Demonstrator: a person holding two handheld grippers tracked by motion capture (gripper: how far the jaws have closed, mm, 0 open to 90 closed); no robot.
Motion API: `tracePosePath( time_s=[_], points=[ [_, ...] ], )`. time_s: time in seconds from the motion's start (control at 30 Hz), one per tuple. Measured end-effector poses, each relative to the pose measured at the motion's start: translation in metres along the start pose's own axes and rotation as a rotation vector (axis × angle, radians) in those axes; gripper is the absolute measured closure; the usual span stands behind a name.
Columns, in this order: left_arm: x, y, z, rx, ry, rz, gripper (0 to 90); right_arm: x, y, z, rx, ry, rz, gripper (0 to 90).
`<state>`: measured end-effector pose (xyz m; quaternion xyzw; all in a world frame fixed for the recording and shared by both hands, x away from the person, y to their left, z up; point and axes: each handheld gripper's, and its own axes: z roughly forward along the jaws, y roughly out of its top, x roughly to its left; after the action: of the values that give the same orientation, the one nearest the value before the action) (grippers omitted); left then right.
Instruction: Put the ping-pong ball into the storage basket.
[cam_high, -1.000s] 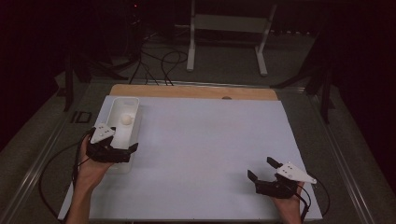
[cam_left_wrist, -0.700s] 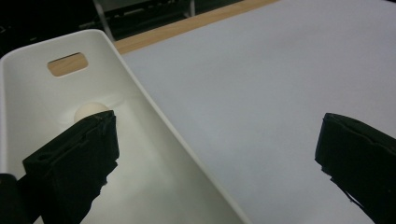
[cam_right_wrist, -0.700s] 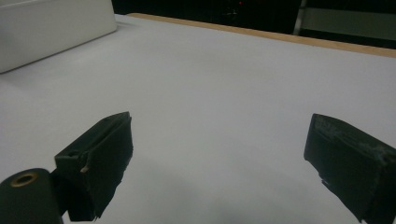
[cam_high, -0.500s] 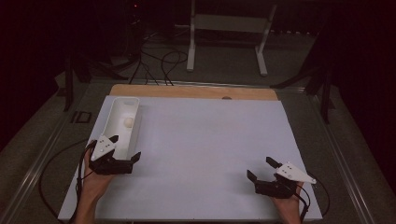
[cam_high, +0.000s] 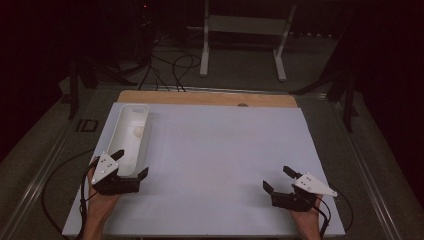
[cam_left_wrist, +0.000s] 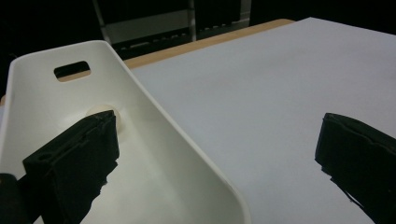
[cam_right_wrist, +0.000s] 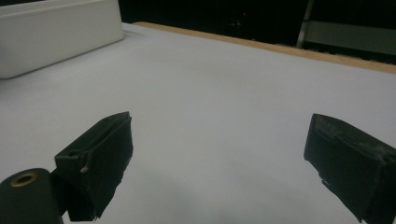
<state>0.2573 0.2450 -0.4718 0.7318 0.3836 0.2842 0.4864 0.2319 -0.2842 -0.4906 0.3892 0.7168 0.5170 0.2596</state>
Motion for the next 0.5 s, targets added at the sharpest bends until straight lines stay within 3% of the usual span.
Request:
tracePosePath(
  time_s=[0.5],
  points=[
    [0.0011, -0.0021, 0.0017, -0.027, 0.027, 0.000, 0.2, -0.0028, 0.0082, 0.0020, -0.054, 0.011, -0.008, 7.6]
  ],
)
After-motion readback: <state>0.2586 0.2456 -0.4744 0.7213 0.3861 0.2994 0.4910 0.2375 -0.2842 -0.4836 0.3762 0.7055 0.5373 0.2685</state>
